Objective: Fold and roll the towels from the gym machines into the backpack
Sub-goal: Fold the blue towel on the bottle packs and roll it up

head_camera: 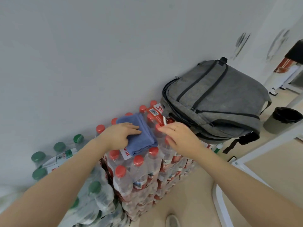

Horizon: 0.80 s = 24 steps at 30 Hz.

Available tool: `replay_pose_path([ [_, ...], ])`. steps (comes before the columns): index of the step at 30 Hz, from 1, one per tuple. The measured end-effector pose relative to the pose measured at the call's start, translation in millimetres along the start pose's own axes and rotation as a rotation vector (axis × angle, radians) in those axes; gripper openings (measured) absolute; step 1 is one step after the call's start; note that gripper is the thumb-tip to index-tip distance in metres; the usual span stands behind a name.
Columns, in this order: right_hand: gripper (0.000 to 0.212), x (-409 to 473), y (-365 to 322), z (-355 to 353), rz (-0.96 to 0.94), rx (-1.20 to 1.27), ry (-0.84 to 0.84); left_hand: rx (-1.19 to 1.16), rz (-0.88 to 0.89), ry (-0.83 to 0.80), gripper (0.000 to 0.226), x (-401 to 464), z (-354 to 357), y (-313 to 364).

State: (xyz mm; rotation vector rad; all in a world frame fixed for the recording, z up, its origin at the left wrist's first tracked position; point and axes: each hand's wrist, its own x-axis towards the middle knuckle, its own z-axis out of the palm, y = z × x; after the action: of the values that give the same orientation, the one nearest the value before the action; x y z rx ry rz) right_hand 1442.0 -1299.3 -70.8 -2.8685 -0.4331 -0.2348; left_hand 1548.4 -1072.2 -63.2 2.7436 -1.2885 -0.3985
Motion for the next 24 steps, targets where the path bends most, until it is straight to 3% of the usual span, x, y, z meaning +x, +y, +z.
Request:
replay_pose_path([
  [2, 0.031, -9.4, 15.0, -16.5, 0.051, -0.249, 0.222, 0.077, -0.023, 0.046, 0.052, 14.5, -17.6, 19.6],
  [3, 0.033, -14.9, 23.3, -22.9, 0.134, -0.348, 0.242, 0.114, -0.004, 0.102, 0.05, 25.3, -24.3, 31.1],
  [6, 0.064, -34.1, 42.5, -42.3, 0.425, -0.488, 0.066, 0.089, 0.112, 0.259, 0.051, 59.9, -29.7, 64.3],
  [8, 0.064, -45.4, 49.2, -52.1, 0.502, -0.5, -0.068, 0.118, 0.222, 0.332, 0.06, 84.5, -25.1, 79.5],
  [10, 0.049, -47.7, 59.2, -60.8, 0.491, -0.387, -0.055, 0.151, 0.24, 0.337, 0.068, 109.5, -22.0, 86.5],
  [12, 0.037, -44.1, 70.4, -77.3, 0.506, -0.169, 0.081, 0.131, 0.216, 0.35, 0.072, 128.7, -24.9, 89.7],
  [17, 0.018, -32.3, 109.5, -136.0, 0.522, 0.273, 0.504, -0.274, 0.138, 0.861, 0.044, 161.7, -62.2, 103.5],
  [20, 0.011, -22.9, 138.9, -159.9, 0.545, 0.311, 0.55, -0.062, 0.242, 1.075, 0.033, 191.5, -76.0, 125.7],
  [24, 0.016, -17.7, 184.1, -156.7, 0.623, 0.323, 0.519, -0.113, 0.186, 0.906, 0.038, 241.9, -91.7, 141.6],
])
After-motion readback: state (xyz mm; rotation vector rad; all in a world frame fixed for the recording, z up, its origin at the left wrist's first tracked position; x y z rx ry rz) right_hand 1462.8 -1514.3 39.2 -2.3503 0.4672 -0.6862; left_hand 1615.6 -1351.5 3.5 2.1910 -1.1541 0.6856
